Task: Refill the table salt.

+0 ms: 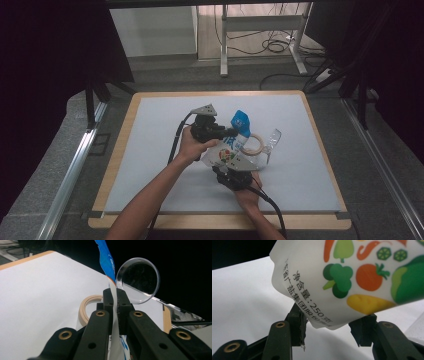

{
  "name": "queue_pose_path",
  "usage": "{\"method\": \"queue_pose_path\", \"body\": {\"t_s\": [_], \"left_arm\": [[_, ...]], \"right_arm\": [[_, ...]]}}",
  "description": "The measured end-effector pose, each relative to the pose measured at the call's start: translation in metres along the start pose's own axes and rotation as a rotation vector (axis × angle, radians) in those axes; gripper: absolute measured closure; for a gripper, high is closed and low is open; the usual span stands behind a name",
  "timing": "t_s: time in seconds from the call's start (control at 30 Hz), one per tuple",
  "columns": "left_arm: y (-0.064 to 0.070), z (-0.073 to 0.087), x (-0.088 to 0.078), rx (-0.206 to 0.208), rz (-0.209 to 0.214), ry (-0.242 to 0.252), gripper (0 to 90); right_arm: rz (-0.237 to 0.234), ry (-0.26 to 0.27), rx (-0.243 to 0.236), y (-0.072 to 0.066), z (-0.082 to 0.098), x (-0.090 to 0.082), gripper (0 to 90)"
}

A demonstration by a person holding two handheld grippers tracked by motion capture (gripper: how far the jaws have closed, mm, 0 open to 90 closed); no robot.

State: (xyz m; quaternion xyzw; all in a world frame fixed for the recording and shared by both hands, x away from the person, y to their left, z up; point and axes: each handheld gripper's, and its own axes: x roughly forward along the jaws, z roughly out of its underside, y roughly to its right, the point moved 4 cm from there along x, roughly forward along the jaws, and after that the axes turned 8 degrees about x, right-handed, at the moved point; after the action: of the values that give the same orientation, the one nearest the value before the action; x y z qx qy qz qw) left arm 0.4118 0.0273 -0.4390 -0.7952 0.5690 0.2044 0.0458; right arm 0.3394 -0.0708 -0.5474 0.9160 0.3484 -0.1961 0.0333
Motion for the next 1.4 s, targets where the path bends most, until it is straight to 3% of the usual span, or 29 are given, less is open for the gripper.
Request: {"method": "queue_pose_path", "body": {"t_s": [1.0,1.4], "left_arm": [[-0.010,-0.007,0.016,0.004,0.027,-0.043,89.3],[-0.010,-0.010,0.019,0.012,0.036,-0.060,89.3]], "right_arm": [[0.011,0.026,0.034,0.000,-0.004,-0.003,52.1],[0.040,0.027,0.057,-0.003,-0.007,-0.004,52.1]]}}
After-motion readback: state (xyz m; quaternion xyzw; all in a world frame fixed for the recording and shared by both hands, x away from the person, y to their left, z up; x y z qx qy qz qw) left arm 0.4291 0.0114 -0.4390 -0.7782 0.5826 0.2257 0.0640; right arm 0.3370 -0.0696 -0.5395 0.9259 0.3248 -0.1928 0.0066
